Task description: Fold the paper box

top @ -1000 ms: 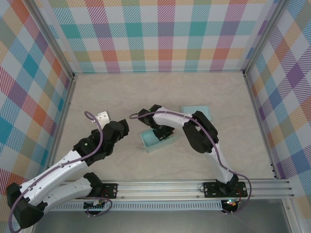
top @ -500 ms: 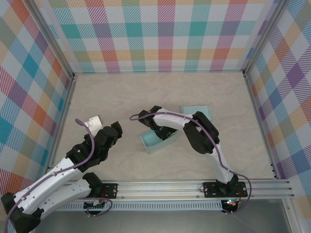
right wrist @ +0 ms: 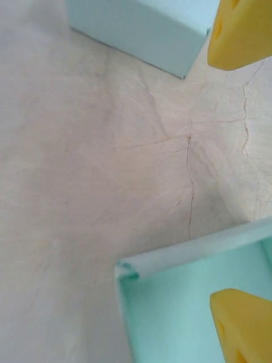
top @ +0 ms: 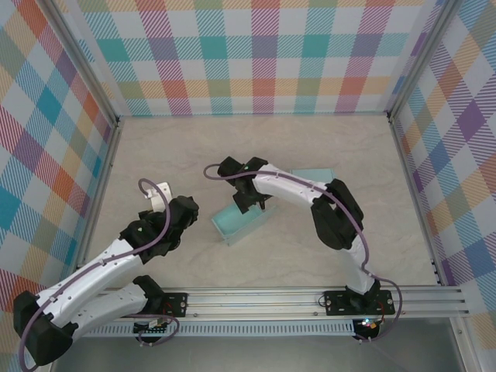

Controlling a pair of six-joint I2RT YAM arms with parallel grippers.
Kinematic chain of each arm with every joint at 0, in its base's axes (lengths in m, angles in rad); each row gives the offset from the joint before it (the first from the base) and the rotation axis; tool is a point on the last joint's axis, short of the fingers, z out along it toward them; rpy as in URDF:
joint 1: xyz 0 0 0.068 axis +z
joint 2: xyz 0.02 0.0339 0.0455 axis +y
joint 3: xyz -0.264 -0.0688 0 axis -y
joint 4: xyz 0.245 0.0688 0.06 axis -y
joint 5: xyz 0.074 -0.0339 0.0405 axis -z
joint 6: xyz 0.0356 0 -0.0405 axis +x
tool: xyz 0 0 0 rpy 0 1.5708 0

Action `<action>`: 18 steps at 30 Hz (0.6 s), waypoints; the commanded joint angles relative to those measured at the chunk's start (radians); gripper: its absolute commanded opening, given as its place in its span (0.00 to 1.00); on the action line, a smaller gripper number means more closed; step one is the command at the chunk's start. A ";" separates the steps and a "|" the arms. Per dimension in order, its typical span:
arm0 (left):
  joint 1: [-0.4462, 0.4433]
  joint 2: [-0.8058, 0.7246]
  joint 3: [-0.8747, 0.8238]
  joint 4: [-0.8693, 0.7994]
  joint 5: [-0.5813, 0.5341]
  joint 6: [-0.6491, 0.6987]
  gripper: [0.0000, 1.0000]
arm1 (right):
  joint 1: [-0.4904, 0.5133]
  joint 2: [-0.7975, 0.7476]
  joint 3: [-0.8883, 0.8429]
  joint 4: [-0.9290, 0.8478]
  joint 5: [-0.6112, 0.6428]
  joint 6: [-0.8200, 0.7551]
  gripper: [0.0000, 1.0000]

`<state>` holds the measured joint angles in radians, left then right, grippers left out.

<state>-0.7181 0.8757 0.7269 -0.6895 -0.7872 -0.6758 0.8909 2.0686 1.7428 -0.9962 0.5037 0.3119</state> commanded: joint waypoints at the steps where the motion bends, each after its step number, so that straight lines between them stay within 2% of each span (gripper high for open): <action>1: 0.053 0.019 0.036 -0.014 -0.001 0.059 1.00 | 0.002 -0.134 0.045 0.040 -0.019 -0.033 1.00; 5: 0.155 0.078 0.030 0.089 0.137 0.129 1.00 | 0.000 -0.263 0.020 0.072 -0.008 -0.001 1.00; 10: 0.241 0.232 0.039 0.209 0.299 0.183 1.00 | -0.007 -0.483 -0.166 0.150 0.047 0.114 1.00; 18: 0.301 0.551 0.158 0.223 0.291 0.239 1.00 | -0.013 -0.793 -0.530 0.166 0.055 0.305 1.00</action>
<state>-0.4351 1.3762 0.8337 -0.4889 -0.5053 -0.4770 0.8829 1.3254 1.2884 -0.8280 0.5461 0.5041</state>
